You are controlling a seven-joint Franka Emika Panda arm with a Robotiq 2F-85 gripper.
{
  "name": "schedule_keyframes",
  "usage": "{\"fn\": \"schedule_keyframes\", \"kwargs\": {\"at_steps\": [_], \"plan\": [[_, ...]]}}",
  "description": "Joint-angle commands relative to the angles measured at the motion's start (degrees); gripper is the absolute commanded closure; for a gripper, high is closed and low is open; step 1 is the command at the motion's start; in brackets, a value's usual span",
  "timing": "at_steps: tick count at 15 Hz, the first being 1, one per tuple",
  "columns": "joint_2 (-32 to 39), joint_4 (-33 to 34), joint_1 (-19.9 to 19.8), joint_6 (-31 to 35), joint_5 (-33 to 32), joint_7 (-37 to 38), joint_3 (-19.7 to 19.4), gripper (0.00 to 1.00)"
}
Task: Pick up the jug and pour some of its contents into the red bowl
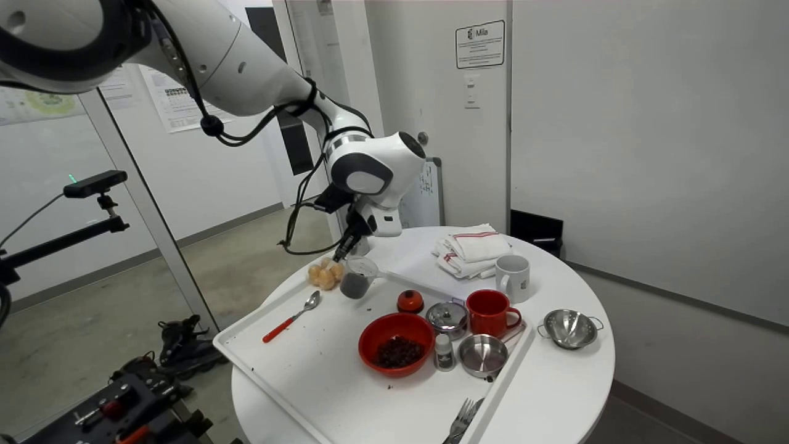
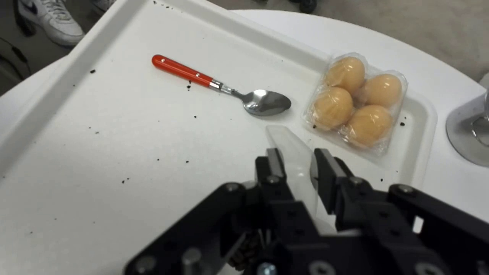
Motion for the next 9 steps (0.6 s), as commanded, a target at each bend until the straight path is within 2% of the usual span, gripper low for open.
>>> {"fn": "schedule_keyframes", "kwargs": {"at_steps": [1, 5, 9], "plan": [[-5.6, -8.3, -1.1, 3.6, 7.4, 1.8, -1.5, 0.91], [-10.8, -15.1, -1.4, 7.3, 16.0, 3.1, -3.3, 0.91], [-13.6, -19.5, -2.9, 5.7, 22.7, 0.8, -4.7, 0.91]]}}
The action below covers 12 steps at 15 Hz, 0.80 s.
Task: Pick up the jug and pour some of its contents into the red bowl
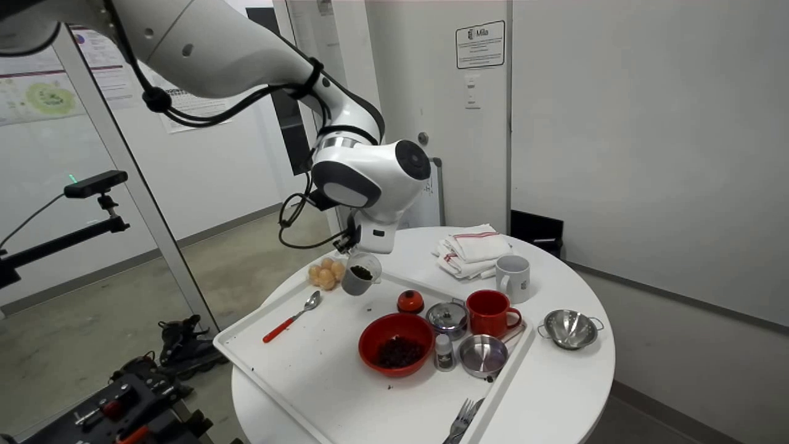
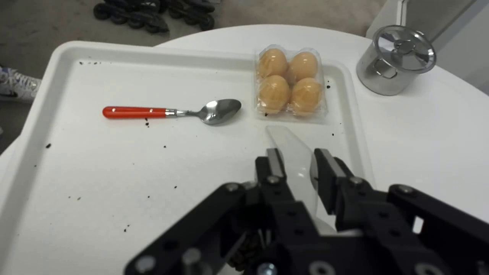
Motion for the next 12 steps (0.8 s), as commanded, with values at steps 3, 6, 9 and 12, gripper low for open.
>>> {"fn": "schedule_keyframes", "kwargs": {"at_steps": [3, 6, 9, 12], "plan": [[-4.9, -7.7, -2.2, -2.4, 5.9, -3.3, -1.9, 0.91], [-5.2, -11.3, -4.8, -6.0, 8.6, -9.2, -3.2, 0.91], [-4.6, -13.0, -7.0, -11.0, 7.3, -16.6, -5.3, 0.91], [-4.3, -13.8, -8.3, -15.6, 5.0, -22.8, -6.8, 0.91]]}}
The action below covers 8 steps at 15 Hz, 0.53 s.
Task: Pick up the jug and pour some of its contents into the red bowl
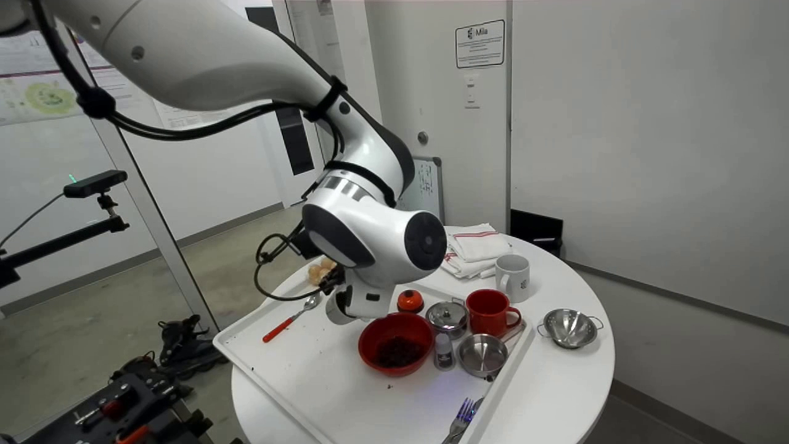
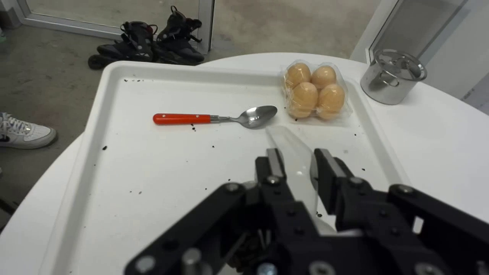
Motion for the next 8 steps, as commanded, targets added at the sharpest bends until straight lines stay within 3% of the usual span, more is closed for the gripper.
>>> {"fn": "schedule_keyframes", "kwargs": {"at_steps": [1, 5, 6, 8], "plan": [[-0.9, -1.6, -1.4, -5.8, -1.6, -7.3, -1.4, 0.91], [-0.5, -1.4, -1.8, -11.2, -4.3, -11.7, -2.3, 0.91], [0.2, -0.9, -1.0, -8.5, -2.4, -9.5, -2.5, 0.74], [0.2, -0.9, -1.0, -9.7, -3.4, -10.4, -2.6, 0.74]]}}
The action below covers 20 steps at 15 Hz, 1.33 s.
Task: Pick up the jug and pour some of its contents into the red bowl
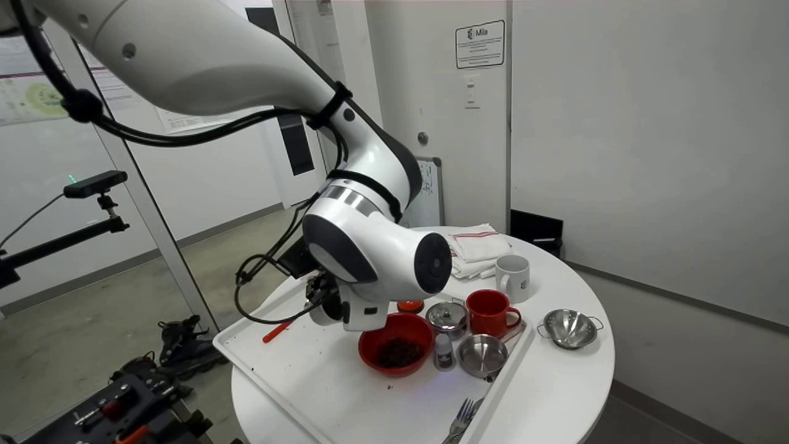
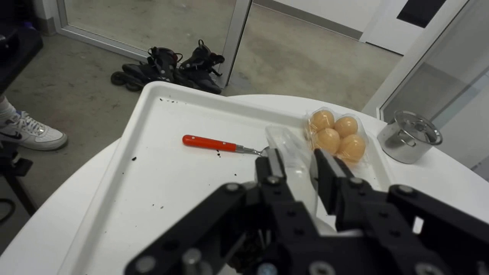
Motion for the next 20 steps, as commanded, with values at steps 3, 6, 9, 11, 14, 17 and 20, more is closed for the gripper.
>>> {"fn": "schedule_keyframes", "kwargs": {"at_steps": [3, 6, 9, 11, 14, 17, 20], "plan": [[0.2, 0.2, 0.4, -0.4, -0.1, -0.4, -0.5, 0.74], [0.1, 0.7, 0.6, -0.6, 0.0, 0.2, -0.3, 0.91], [0.0, 2.8, 1.0, -1.6, 0.2, 2.5, 0.0, 0.91], [0.5, 4.7, 0.9, -2.4, 0.2, 4.1, 0.2, 0.91], [2.0, 8.2, 0.1, -6.1, -0.1, 7.1, 0.3, 0.91], [4.6, 12.3, -1.9, -14.0, 0.2, 9.4, 0.2, 0.91], [7.3, 15.6, -3.6, -20.3, 0.7, 10.7, -0.3, 0.91]]}}
